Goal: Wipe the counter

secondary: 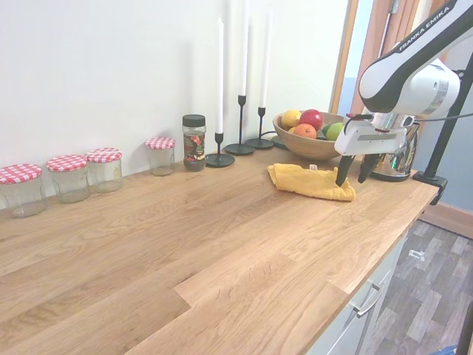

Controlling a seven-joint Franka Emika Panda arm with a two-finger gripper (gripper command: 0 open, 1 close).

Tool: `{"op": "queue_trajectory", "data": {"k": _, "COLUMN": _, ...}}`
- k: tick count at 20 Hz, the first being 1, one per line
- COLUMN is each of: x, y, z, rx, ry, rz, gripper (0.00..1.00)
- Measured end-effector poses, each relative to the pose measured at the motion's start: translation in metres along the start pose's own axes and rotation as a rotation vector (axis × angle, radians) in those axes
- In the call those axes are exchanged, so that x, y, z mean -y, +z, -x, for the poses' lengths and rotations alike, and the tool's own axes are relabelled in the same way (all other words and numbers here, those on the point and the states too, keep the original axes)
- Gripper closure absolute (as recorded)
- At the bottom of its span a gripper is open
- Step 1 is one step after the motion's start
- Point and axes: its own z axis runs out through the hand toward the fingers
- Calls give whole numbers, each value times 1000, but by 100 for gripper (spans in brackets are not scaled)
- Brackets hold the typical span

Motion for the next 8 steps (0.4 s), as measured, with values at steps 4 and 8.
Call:
{"op": "queue_trajectory", "data": {"k": 4, "x": -4, "y": -16, "z": 6, "rx": -13, "ry": 3, "rz": -19, "gripper": 0}}
{"op": "queue_trajectory", "data": {"k": 8, "x": -8, "y": -21, "z": 10, "rx": -14, "ry": 9, "rz": -24, "gripper": 0}}
